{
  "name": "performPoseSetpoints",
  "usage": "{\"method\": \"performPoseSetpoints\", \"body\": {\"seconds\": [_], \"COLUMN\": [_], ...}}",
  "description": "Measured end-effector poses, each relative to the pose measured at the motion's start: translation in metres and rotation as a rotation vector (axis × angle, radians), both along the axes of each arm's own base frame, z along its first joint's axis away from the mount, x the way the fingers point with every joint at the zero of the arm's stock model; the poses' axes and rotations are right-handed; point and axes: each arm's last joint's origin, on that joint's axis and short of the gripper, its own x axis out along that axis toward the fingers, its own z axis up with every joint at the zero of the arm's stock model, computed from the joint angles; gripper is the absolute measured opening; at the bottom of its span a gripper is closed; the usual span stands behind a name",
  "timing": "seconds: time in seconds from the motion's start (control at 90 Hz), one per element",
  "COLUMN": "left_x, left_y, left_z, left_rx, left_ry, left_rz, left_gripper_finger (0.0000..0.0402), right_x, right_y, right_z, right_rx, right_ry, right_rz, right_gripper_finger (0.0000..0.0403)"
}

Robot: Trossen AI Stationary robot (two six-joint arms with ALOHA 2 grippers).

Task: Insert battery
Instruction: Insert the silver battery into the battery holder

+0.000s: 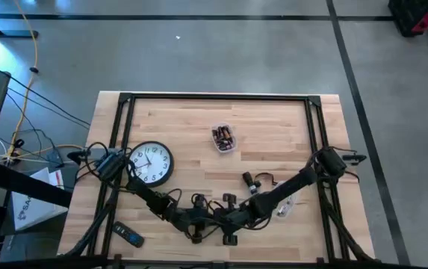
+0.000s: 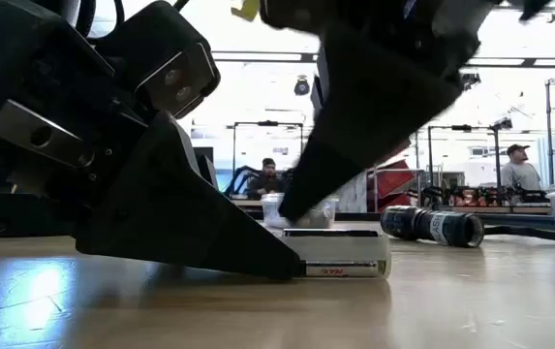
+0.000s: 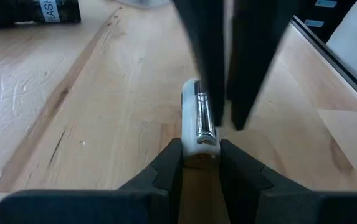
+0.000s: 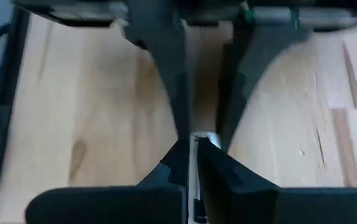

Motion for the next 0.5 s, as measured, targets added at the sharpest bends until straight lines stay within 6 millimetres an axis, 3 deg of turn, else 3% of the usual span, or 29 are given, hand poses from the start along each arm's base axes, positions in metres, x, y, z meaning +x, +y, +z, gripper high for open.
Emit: {"method": "performPoseSetpoints", "body": {"seconds": [0.5], "left_x": [0.0], "left_y": [0.0], "left_z": [0.0], "left_rx": [0.002], "left_ry": [0.001], "left_rz": [-0.003], "left_gripper_finger": [0.0065], "right_x": [0.002], "right_y": [0.0], "right_z": [-0.022], "right_rx": [-0.041], "right_ry": [0.049], "right_rz": [-0.03], "right_gripper_finger": [0.0]}}
